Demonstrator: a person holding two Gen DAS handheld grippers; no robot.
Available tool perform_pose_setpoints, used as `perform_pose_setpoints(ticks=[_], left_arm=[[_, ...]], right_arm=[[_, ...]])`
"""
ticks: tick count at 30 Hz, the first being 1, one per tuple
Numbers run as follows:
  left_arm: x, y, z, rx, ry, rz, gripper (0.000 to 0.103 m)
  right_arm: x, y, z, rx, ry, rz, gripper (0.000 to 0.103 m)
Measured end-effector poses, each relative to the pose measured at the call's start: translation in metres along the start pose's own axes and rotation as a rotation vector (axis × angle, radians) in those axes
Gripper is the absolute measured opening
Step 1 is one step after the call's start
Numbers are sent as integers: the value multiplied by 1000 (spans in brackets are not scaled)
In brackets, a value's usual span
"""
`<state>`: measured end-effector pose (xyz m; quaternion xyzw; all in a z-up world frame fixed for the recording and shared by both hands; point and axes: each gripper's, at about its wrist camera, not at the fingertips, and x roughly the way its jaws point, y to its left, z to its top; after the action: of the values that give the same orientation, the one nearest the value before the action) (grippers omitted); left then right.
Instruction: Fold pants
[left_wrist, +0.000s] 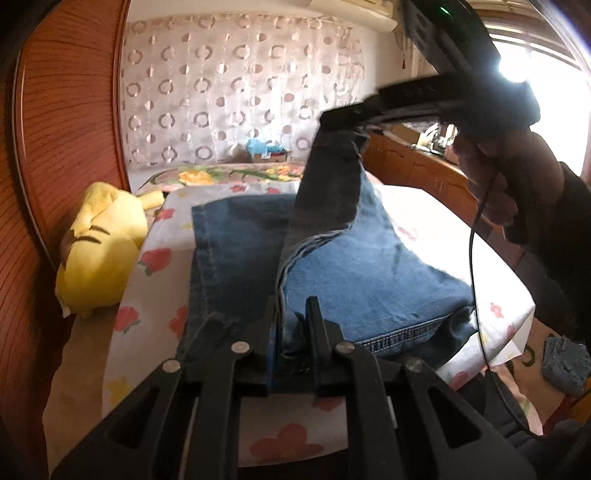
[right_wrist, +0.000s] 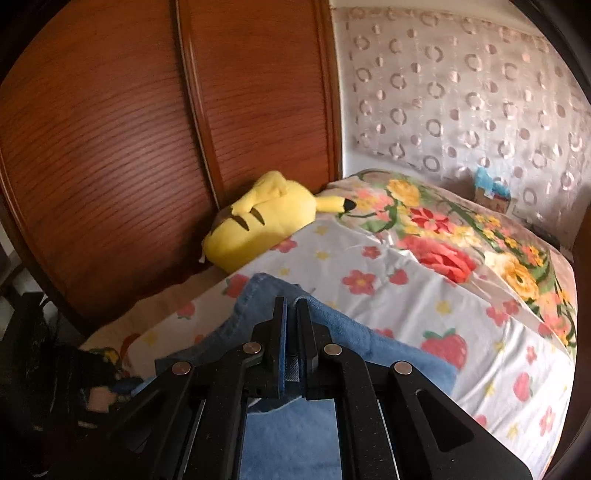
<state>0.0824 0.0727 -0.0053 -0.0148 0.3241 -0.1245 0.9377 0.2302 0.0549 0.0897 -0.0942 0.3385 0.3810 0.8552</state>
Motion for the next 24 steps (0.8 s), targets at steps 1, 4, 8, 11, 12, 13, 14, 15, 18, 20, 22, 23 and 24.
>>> perform_pose_setpoints(ticks=[1,4,8,11,12,13,14,15,18,20,22,23,24], left_arm=[[2,1,-1,-5,6,4,12],[10,5,-5,-15,28,12,12],[20,6,-12,-16,60,26,12],[22,9,-15,-30,71,20,15],[22,9,-16,-33,70,21,17],[21,10,-16,-37,69,21,18],[21,11,-17,-43,67,19,21],[20,13,-17,-49,66,20,24],[17,15,-17,-58,60,35,34],[16,16,-15,-60,53,34,43],[16,17,-12,-55,46,37,48],[15,17,-11,-49,46,42,51],[15,17,-9,-44,46,46,57]], right_arm=[[9,3,2,-6,12,-3,2],[44,3,4,22,57,-14,2],[81,0,3,79,95,-14,2],[97,1,2,107,106,-15,3],[99,1,2,114,107,-18,5],[99,2,2,114,105,-17,8],[99,2,4,109,103,-11,22],[95,2,3,104,93,-4,45],[73,0,3,96,40,-20,65],[55,-7,1,90,24,-27,65],[35,-15,-6,80,22,-58,65],[28,-19,-10,75,22,-71,65],[18,-24,-17,75,24,-86,65]])
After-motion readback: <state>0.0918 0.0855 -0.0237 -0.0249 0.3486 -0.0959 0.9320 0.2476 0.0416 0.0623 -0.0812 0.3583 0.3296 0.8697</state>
